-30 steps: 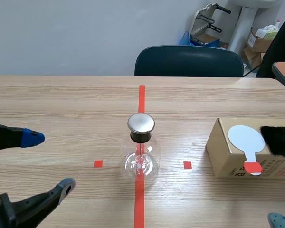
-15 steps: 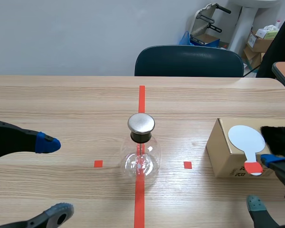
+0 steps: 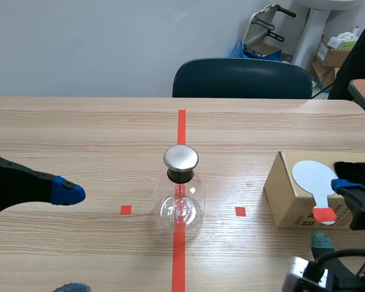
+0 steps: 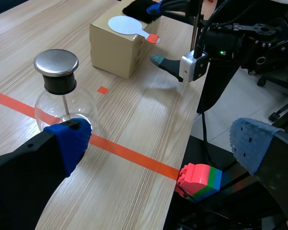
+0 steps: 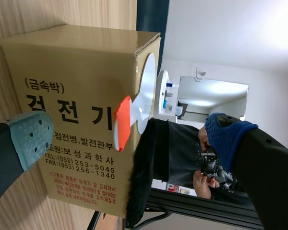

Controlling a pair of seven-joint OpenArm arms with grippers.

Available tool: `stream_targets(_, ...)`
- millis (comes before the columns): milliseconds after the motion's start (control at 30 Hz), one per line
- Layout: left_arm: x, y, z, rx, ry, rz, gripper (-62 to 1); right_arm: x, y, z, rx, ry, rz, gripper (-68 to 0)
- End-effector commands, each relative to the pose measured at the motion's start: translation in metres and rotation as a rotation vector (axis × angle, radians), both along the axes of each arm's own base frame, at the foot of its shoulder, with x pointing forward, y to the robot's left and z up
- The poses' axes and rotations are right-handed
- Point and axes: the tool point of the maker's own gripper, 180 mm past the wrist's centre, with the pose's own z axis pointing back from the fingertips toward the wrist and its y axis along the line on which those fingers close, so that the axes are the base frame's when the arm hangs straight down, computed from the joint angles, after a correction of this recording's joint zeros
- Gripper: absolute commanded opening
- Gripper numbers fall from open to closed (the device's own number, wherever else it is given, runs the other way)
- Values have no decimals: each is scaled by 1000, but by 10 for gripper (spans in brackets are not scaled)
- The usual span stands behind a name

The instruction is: Do the electroscope experiment

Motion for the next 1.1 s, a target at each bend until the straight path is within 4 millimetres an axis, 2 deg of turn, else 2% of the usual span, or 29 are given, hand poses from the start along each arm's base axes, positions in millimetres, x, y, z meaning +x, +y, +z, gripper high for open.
stream_targets(0,0,-3,6,-27,-5,-1,13,10,1,21,15,-97,-10,4)
stream_targets(700,0,-3,6,-25,-4,-1,13,12,8,22,4,-111,-3,4)
stream_targets(800,0,-3,6,-25,-4,-1,13,11,9,22,1,-112,0,-65)
stream_targets(967,0,-3,5,-22,-6,-2,13,11,9,22,2,-111,3,-259)
stream_targets(1067,0,-3,5,-21,-6,-3,13,11,9,22,2,-111,3,-341)
